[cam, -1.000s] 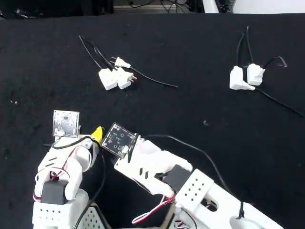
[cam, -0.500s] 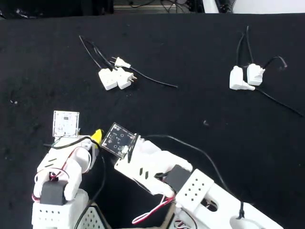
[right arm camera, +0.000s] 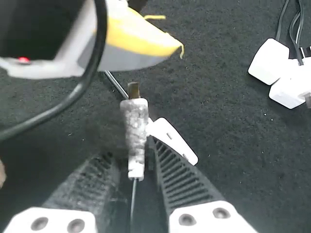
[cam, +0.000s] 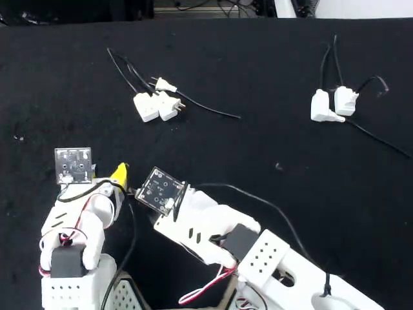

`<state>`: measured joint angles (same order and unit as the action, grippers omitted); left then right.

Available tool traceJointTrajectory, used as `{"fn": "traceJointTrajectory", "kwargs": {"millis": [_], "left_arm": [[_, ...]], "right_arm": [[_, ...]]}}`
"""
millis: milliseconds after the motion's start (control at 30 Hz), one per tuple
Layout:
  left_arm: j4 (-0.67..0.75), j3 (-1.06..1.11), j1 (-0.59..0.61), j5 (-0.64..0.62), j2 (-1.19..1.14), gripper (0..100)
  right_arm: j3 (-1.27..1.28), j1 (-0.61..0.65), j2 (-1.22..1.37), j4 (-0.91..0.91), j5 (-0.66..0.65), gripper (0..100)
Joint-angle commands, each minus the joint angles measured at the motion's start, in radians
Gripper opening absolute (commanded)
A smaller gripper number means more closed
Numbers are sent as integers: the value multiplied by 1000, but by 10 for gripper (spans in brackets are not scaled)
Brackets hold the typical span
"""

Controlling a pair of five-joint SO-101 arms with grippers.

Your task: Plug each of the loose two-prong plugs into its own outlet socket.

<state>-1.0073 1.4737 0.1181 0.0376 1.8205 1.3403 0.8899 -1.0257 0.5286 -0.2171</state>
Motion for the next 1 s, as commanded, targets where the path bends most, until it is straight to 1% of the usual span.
{"fn": "traceJointTrajectory", "kwargs": {"millis": [0, 100, 167, 300, 600, 733, 833, 967], "left_arm": [[17, -38, 12, -2, 5, 216], [17, -19, -4, -2, 5, 216], [12, -15, -39, -2, 5, 216], [-43, -35, -113, 2, 5, 216], [-61, -27, -128, 5, 5, 216], [-63, -25, -131, 2, 5, 216], [-63, -25, -133, -2, 5, 216], [-58, 2, -194, 5, 5, 216]], "right_arm": [[-13, -17, -35, -26, 5, 11], [-13, -15, -35, -26, 8, 11], [-15, -15, -35, -26, 5, 11], [-13, -20, -33, -26, 2, 11], [-15, -23, -33, -26, 5, 11], [-33, -87, -33, -21, 11, 11], [-35, -101, -33, -21, 11, 11], [-31, -101, -33, -25, 11, 11]]}}
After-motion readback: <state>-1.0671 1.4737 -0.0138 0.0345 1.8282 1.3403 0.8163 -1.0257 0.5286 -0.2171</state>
